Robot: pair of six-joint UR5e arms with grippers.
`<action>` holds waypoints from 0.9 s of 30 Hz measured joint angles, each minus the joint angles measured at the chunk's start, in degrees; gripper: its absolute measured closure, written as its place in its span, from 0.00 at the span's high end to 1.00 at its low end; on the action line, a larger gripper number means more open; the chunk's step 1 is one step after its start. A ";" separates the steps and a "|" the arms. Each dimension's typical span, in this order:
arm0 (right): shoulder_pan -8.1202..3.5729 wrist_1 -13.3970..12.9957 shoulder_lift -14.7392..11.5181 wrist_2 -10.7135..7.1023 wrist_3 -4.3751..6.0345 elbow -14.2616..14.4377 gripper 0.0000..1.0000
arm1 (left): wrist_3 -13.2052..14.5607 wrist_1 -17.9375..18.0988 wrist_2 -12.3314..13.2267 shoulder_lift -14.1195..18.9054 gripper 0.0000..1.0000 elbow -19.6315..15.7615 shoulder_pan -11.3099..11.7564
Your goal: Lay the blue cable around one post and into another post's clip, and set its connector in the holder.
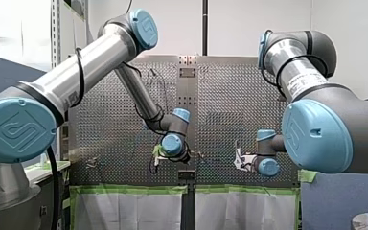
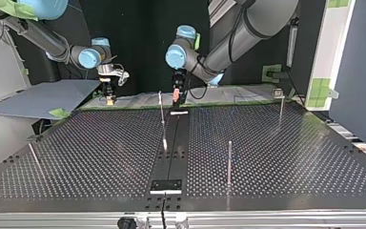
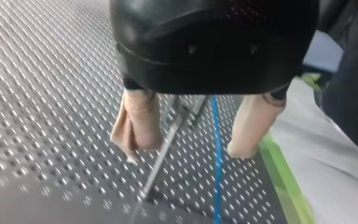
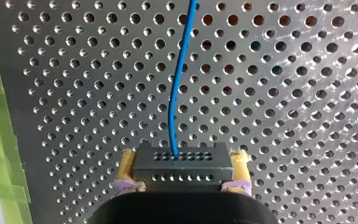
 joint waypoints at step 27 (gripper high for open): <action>-0.14 -0.02 0.10 0.00 0.65 0.01 0.00 | -4.41 -1.39 0.62 2.85 1.00 -0.52 -2.33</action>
